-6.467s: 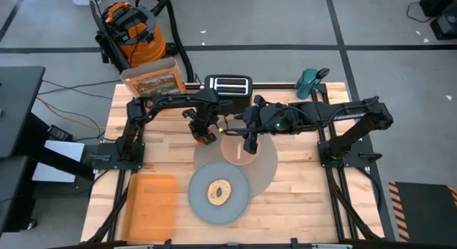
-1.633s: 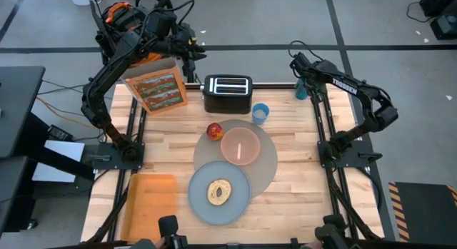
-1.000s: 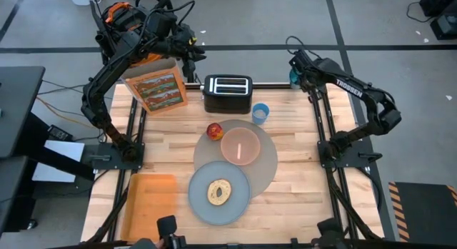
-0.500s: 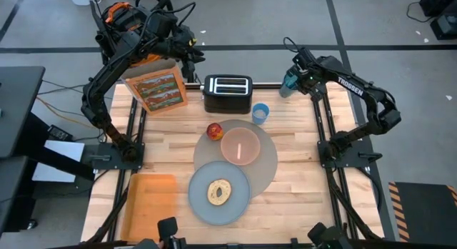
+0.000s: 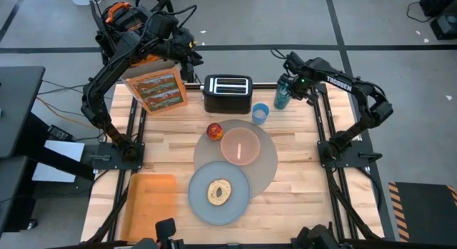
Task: Arrange a breakfast setting
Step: Put the black spoon on the right side of the light orange bowl on the gray placemat
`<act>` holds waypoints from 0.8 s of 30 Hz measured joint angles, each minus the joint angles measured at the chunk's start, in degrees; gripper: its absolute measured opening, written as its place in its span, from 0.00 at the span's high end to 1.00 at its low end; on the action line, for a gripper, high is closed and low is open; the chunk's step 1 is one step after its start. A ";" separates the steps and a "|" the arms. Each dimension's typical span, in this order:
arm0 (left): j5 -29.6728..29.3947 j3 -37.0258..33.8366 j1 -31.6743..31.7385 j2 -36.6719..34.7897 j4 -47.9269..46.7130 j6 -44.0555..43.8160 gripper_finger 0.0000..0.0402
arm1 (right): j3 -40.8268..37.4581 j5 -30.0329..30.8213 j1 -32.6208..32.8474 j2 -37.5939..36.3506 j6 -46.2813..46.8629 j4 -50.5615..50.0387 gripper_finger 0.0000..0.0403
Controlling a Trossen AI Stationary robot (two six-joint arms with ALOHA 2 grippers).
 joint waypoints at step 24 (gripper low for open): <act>-0.07 0.01 -1.60 0.02 0.92 -3.69 0.74 | 0.00 7.53 -1.49 -13.48 -28.34 1.60 0.47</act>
